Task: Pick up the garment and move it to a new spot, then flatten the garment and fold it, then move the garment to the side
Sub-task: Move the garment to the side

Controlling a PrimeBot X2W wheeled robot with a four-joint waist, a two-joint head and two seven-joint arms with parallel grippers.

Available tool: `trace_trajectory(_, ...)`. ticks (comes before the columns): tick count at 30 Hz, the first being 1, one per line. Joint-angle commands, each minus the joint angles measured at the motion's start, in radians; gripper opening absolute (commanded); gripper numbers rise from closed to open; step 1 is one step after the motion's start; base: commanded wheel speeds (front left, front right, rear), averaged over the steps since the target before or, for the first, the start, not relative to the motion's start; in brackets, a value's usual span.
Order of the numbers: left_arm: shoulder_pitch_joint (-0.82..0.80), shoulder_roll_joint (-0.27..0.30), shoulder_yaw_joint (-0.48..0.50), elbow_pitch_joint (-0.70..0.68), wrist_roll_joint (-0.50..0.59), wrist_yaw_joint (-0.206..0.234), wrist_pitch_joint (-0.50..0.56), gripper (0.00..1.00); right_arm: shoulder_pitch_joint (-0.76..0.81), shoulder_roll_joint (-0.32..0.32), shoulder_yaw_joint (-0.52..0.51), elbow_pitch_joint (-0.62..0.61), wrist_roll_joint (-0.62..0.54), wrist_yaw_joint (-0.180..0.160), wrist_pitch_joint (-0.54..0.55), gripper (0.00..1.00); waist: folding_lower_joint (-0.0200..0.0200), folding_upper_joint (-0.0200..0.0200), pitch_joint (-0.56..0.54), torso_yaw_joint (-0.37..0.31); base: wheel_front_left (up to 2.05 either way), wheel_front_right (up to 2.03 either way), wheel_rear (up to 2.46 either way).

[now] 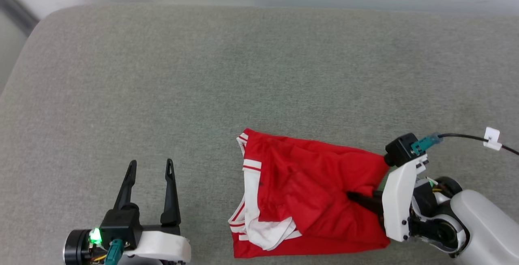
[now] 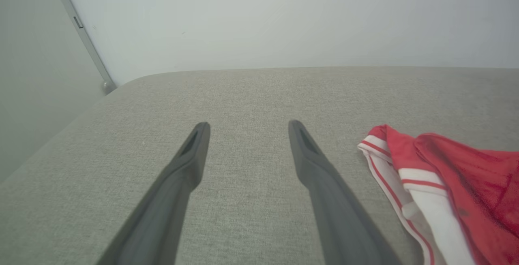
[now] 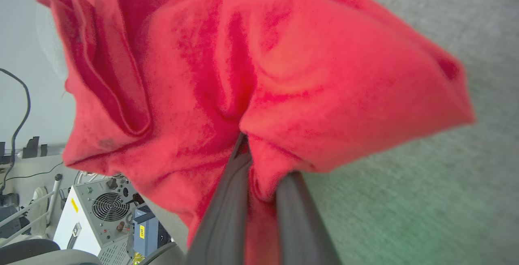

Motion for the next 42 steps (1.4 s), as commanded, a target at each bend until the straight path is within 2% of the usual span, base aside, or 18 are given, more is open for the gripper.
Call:
trace_trajectory(1, 0.014, -0.001, 0.004, -0.001, -0.002, 0.006, -0.002, 1.00, -0.030, -0.011, 0.016, -0.013, 0.002, -0.001, -0.018, 0.00, 0.0000, 0.0000, -0.025, -0.023, 0.00, 0.00, 0.00)
trace_trajectory(7, 0.047, -0.001, 0.032, -0.009, -0.005, 0.005, -0.002, 1.00, -0.127, -0.088, 0.094, -0.103, -0.035, -0.001, -0.076, 0.00, 0.0000, 0.0000, -0.065, -0.107, 0.00, 0.00, 0.00)
trace_trajectory(11, 0.055, -0.001, 0.051, -0.016, -0.010, 0.006, -0.002, 1.00, -0.189, -0.161, 0.128, -0.172, -0.061, -0.001, -0.088, 0.00, 0.0000, 0.0000, -0.068, -0.179, 0.00, 0.00, 0.00)
trace_trajectory(16, 0.043, -0.001, 0.061, -0.025, -0.005, -0.003, -0.002, 1.00, -0.248, -0.248, 0.134, -0.231, -0.092, -0.001, -0.097, 0.00, 0.0000, 0.0000, -0.038, -0.270, 0.00, 0.00, 0.00)
trace_trajectory(21, 0.013, 0.000, 0.076, -0.037, 0.013, -0.016, -0.002, 1.00, -0.299, -0.336, 0.121, -0.230, -0.153, -0.001, -0.111, 0.00, 0.0000, 0.0000, 0.023, -0.345, 0.00, 0.00, 0.00)
trace_trajectory(26, -0.033, 0.019, 0.091, -0.046, 0.031, -0.040, -0.002, 1.00, -0.351, -0.412, 0.092, -0.143, -0.232, -0.001, -0.163, 0.00, 0.0000, 0.0000, 0.100, -0.390, 0.00, 0.00, 0.00)
trace_trajectory(31, -0.077, 0.039, 0.091, -0.058, 0.046, -0.053, -0.002, 1.00, -0.405, -0.436, 0.055, 0.002, -0.279, -0.001, -0.215, 0.00, 0.0000, 0.0000, 0.174, -0.405, 0.00, 0.00, 0.00)
trace_trajectory(42, -0.154, 0.070, 0.086, -0.104, 0.055, -0.059, -0.002, 1.00, -0.537, -0.391, -0.051, 0.344, -0.411, -0.001, -0.281, 0.00, 0.0000, 0.0000, 0.316, -0.389, 0.00, 0.00, 0.00)
